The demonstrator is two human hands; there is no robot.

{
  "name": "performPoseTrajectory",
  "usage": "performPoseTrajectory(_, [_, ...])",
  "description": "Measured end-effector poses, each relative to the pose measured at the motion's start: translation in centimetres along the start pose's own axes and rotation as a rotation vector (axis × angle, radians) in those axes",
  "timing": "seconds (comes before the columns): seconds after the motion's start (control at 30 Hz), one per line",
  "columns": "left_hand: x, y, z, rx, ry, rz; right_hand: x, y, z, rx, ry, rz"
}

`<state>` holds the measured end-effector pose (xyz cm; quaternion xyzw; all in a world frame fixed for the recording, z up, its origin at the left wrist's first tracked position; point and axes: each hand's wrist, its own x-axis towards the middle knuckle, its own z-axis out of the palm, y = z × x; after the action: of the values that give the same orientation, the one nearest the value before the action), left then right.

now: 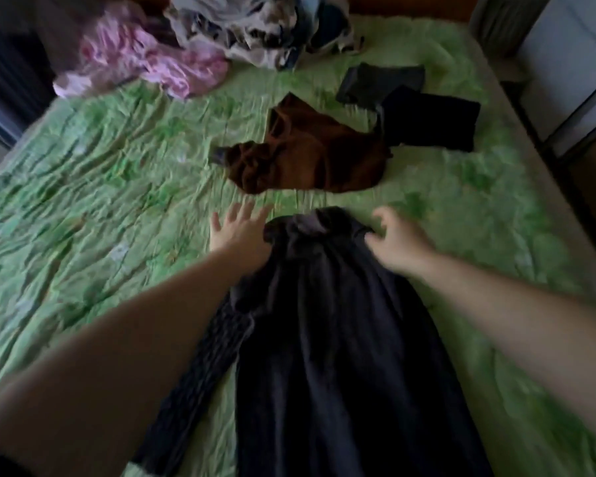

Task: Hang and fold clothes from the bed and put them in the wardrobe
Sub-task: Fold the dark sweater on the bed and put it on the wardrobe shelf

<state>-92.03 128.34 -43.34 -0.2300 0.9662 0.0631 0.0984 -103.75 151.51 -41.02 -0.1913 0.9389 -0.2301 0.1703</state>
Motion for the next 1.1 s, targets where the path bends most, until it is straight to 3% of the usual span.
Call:
performPoseTrajectory(0.1, [-3.3,-1.9,7.4,-0.037,-0.21,-0.026,-4.6,5.0,7.4,-0.15,-0.208,-0.007])
performPoseTrajectory(0.23, [-8.6,-2.6,14.3,-0.08,-0.433,-0.098,-11.3,9.8,12.4,-0.285,-0.331,-0.003])
performPoseTrajectory(0.47, [-16.9,-0.6,18.6,-0.239,-0.318,-0.162,-20.8,15.6,14.9,-0.391,-0.371,0.017])
performPoseTrajectory(0.67, [-26.3,1.3,21.3,-0.548,-0.168,-0.443,-27.1,19.1,15.2,0.014,-0.177,0.377])
performPoseTrajectory(0.77, [-31.3,2.5,22.8,-0.642,-0.123,-0.62,-29.6,20.3,15.6,0.097,-0.18,0.486])
performPoseTrajectory(0.93, [-37.2,2.7,25.6,-0.583,-0.255,-0.736,-32.6,21.6,15.5,0.159,-0.249,0.517])
performPoseTrajectory(1.1, [-39.9,3.0,26.7,-0.573,-0.369,-0.715,-34.3,23.1,15.1,0.281,-0.098,0.489])
